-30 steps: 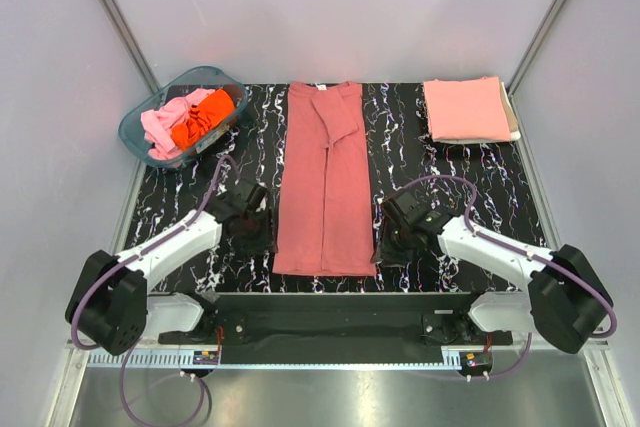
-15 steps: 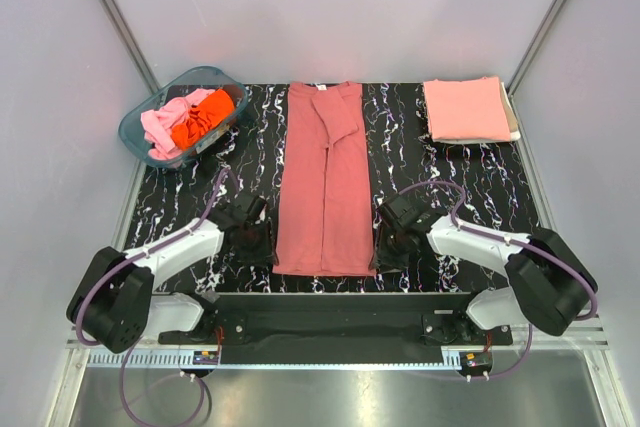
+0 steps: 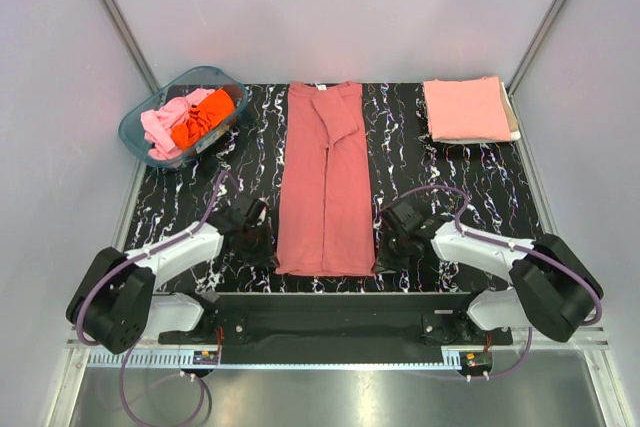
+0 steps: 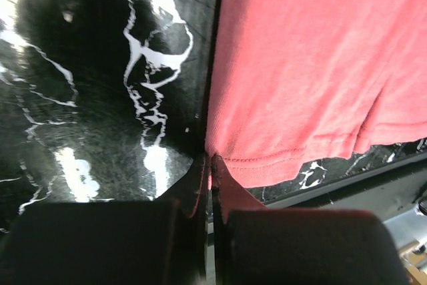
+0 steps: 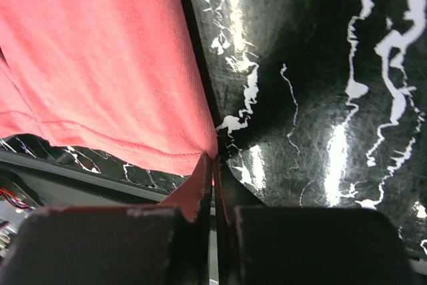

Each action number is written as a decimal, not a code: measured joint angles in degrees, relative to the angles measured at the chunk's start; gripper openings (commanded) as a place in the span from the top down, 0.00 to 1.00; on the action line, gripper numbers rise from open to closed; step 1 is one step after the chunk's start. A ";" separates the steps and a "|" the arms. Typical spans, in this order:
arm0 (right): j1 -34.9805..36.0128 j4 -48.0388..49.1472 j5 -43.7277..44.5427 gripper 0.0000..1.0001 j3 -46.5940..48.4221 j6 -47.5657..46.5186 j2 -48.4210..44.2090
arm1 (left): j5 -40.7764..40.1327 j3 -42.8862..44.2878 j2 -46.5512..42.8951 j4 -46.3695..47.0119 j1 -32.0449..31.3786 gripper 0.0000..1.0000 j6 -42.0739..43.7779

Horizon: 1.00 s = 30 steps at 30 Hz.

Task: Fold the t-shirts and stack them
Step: Fold the tshirt

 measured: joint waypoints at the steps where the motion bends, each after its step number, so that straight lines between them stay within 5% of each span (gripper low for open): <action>1: 0.00 -0.07 -0.02 1.00 -0.04 0.28 -0.24 | 0.39 -0.28 -0.24 0.26 -0.02 1.00 -0.11; 12: 0.00 -4.46 1.88 1.00 0.81 0.04 -9.77 | 2.32 1.66 -3.21 -1.33 -2.51 1.00 -1.62; 22: -1.16 -7.50 5.55 1.00 15.52 -7.85 3.56 | 3.08 16.37 8.17 -5.11 2.40 1.00 4.04; 30: -8.81 -8.74 5.86 1.00 26.62 -15.58 12.09 | 4.20 27.67 18.75 -7.45 6.95 1.00 8.44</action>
